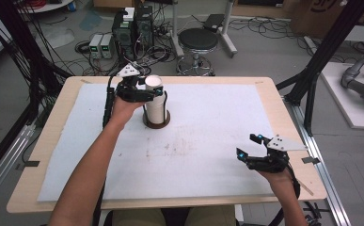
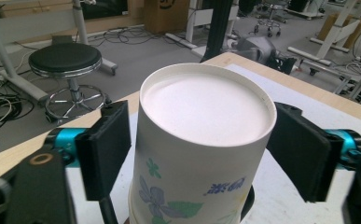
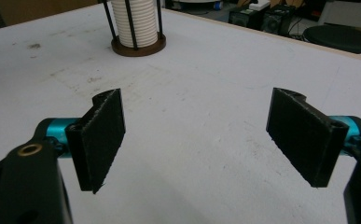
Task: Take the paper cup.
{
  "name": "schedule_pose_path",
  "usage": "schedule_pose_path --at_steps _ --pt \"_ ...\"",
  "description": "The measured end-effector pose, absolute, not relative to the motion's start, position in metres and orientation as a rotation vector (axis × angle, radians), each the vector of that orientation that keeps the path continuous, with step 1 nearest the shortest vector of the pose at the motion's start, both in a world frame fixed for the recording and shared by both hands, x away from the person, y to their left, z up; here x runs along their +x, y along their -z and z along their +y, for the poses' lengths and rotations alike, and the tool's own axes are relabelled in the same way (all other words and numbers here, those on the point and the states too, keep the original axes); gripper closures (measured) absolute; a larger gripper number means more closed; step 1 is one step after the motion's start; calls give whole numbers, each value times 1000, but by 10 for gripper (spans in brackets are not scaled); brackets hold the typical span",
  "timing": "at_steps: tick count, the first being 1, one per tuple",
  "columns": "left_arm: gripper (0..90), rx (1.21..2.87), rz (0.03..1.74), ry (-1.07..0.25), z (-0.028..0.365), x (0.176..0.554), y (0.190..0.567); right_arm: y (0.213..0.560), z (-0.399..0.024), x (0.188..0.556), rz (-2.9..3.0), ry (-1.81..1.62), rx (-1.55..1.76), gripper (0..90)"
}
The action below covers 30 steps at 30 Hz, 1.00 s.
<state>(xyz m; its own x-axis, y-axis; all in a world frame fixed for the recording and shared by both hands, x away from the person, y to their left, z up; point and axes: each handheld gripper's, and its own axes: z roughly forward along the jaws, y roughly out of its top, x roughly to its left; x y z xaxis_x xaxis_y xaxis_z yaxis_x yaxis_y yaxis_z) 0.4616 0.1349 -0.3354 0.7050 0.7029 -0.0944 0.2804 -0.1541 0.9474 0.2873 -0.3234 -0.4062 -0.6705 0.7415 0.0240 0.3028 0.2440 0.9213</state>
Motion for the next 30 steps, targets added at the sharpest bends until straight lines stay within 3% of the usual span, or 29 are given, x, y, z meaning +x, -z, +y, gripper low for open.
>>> schedule_pose_path --at_steps 4,11,30 --pt "321 1730 767 -459 135 462 334 406 -324 287 2104 -1414 961 199" --pt "331 1701 756 -464 137 460 330 407 -323 288 2104 -1417 956 199" --pt "351 1554 664 -489 152 440 265 406 -321 288 2109 -1418 957 199"
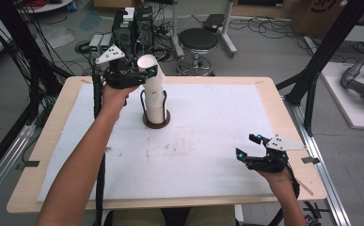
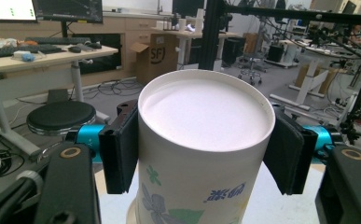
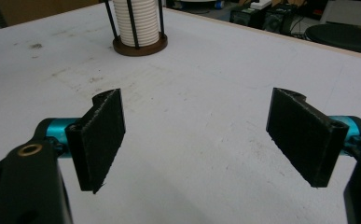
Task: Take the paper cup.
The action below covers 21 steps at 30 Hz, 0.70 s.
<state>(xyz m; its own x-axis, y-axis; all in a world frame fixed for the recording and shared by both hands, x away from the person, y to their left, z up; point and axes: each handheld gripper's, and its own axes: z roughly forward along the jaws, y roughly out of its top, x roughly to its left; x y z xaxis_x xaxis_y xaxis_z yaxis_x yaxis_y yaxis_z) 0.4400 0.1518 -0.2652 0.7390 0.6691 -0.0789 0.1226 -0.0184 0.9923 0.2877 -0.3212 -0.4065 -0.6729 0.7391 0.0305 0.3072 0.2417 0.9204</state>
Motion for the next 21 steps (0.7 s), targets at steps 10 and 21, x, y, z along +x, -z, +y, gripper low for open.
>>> schedule_pose_path --at_steps 10,21 --pt "354 1504 629 -528 171 422 239 406 -319 287 2111 -1415 957 199" --pt "353 1494 629 -531 205 395 248 407 -316 289 2116 -1409 963 199"
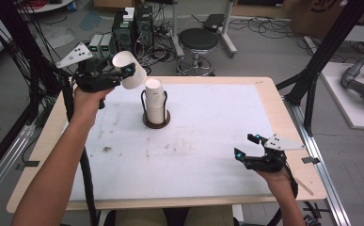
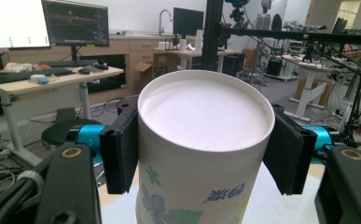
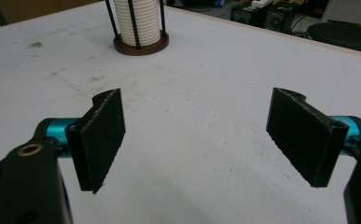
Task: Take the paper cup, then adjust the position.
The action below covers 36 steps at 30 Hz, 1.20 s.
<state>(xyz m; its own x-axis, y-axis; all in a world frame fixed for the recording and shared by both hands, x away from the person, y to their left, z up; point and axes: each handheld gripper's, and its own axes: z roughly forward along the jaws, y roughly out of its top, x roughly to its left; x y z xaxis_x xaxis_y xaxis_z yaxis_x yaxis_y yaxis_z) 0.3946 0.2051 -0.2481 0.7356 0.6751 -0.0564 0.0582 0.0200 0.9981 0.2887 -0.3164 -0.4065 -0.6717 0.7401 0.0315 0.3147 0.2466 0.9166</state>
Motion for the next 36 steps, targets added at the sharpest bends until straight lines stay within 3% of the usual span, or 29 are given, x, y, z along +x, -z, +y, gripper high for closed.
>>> schedule_pose_path --at_steps 12,36 --pt "353 1525 654 -529 225 367 285 406 -315 291 2120 -1406 962 199" --pt "353 1597 576 -427 200 330 325 406 -302 290 2177 -1435 931 198"
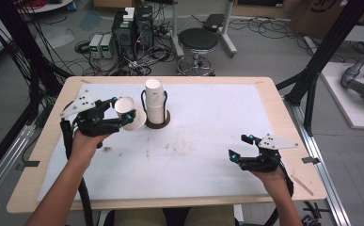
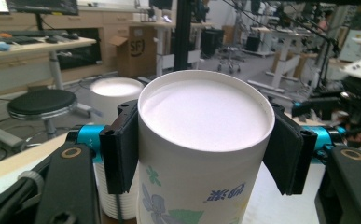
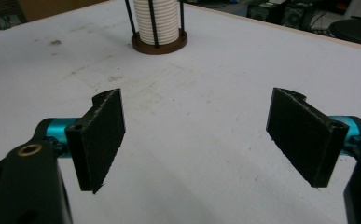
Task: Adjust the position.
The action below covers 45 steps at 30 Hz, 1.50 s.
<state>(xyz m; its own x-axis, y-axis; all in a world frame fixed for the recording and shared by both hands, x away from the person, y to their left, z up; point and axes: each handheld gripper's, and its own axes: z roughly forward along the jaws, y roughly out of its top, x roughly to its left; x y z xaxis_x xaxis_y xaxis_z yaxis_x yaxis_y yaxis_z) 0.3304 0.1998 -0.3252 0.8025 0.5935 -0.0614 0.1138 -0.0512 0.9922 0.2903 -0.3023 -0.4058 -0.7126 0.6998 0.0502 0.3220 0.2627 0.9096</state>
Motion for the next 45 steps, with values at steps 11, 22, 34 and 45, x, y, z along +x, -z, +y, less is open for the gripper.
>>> schedule_pose_path --at_steps 11,22,34,45 --pt "351 1670 513 -354 167 321 342 406 -288 290 2264 -1504 857 198" --pt "351 1712 437 -278 135 321 353 398 -269 288 2295 -1531 767 198" --pt "351 1745 366 -200 115 317 356 388 -247 290 2367 -1578 650 198" --pt "351 1758 300 -138 103 315 355 383 -216 299 2454 -1629 518 198"
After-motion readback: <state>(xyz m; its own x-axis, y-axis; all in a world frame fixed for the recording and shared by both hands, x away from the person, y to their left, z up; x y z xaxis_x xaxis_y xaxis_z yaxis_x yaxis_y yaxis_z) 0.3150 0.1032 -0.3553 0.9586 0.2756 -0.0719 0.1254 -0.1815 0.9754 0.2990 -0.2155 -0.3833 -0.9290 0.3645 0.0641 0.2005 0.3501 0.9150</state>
